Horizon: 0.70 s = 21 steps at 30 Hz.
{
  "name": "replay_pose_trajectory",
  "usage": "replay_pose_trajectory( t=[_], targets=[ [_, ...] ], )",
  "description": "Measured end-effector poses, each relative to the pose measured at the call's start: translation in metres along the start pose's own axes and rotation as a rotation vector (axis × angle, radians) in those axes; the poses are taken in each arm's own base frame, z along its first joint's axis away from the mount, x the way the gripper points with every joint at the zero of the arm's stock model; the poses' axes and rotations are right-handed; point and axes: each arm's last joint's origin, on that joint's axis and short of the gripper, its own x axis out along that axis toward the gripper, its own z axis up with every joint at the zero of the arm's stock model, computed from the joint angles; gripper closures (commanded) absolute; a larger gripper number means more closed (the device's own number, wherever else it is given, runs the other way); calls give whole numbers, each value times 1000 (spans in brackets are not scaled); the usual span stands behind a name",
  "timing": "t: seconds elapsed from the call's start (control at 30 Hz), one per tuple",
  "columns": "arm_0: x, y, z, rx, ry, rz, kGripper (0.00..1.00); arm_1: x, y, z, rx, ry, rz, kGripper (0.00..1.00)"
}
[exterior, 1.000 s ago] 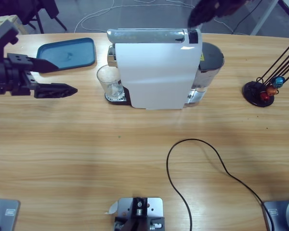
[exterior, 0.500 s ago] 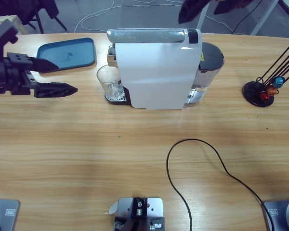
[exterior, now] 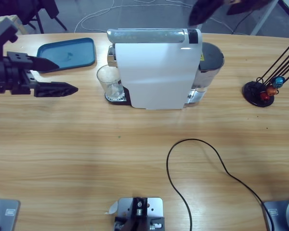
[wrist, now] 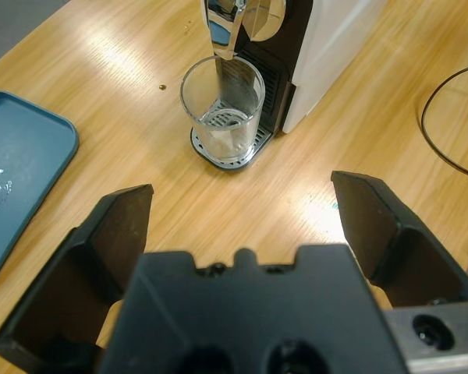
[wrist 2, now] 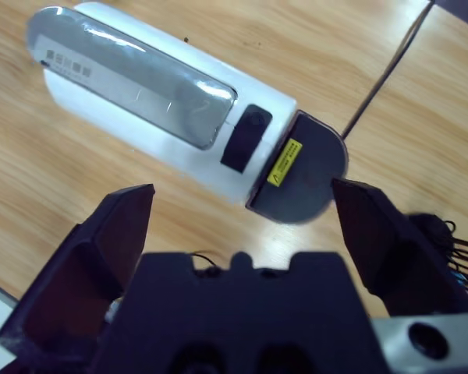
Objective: Pour coffee
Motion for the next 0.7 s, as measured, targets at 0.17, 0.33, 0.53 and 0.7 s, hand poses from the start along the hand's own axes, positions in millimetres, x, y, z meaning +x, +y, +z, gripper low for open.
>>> replay_pose_trajectory(
  t=[0.17,0.33,0.53,0.7],
  targets=[
    [0,-1,0,0,-5,-18,0,-27,-4,-9,2,-50,-14,0],
    [1,-5,1,10,-8,-38,0,-54,-7,-25,15,-90,-6,0],
    [-4,-8,2,16,-22,-39,0,-74,-10,-45,35,-113,1,0],
    [-9,-10,1,22,-34,-38,0,-81,-22,-122,27,-104,9,0]
  ],
)
